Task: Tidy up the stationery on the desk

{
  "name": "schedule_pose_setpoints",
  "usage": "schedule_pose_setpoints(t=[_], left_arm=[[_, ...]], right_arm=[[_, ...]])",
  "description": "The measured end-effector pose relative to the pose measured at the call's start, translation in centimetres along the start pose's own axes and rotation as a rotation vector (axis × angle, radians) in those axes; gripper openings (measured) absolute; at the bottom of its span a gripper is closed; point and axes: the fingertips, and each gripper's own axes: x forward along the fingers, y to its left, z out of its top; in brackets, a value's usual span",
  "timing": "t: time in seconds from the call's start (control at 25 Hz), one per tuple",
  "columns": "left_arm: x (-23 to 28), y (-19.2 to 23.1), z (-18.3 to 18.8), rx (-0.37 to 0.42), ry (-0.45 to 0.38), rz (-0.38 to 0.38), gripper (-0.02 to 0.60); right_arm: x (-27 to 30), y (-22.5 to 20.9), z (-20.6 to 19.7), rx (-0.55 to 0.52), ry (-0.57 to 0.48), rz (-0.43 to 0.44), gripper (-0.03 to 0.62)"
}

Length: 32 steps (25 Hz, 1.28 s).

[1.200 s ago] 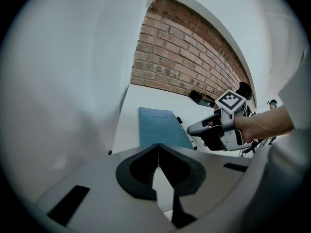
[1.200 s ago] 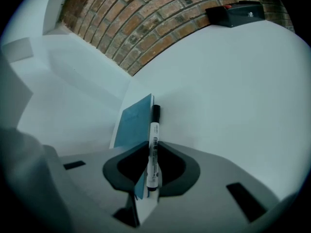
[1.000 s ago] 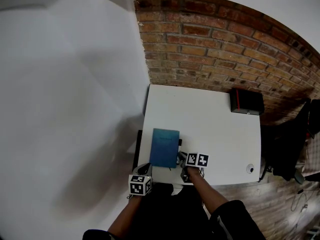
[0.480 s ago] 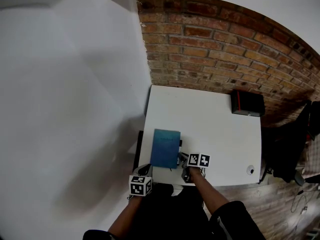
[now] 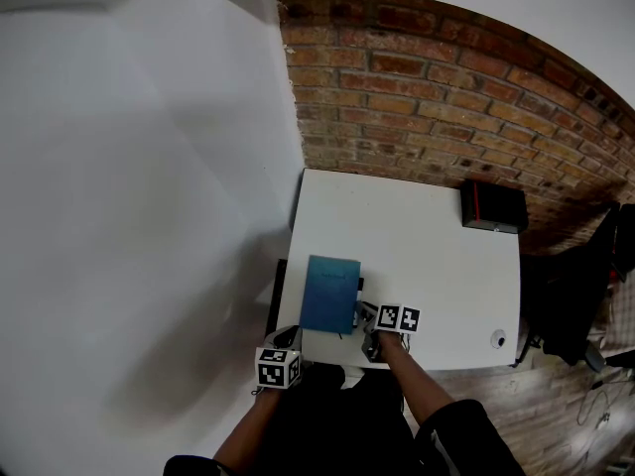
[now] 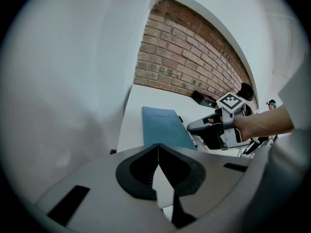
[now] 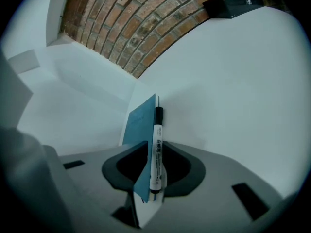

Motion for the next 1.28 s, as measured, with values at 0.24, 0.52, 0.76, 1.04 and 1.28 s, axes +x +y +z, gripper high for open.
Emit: schedule_pose_setpoints(t=[0.24, 0.52, 0.76, 1.04, 1.28], left_arm=[[0.0, -0.6, 0.4, 0.019, -0.012, -0.008, 0.015], [0.0, -1.8, 2.5, 0.085, -0.060, -0.039, 0.015], [0.2, -4.1, 4.1, 0.136, -0.149, -0.071, 0.015], [-1.2, -7.5, 6.0, 0.220, -0.244, -0.090, 0.015], [-3.7, -9.7, 6.4, 0.186, -0.304, -0.075, 0.015]], right_arm=[[-1.1, 0.0, 0.9, -0.038, -0.059, -0.032, 0.084], [-3.9, 0.6, 1.8, -0.169, -0.188, -0.129, 0.083], [-6.8, 1.5, 2.0, -0.302, -0.275, -0.195, 0.049], [-11.3, 2.9, 1.7, -0.435, -0.395, -0.264, 0.025], [-16.5, 4.9, -0.2, -0.590, -0.477, -0.283, 0.023]])
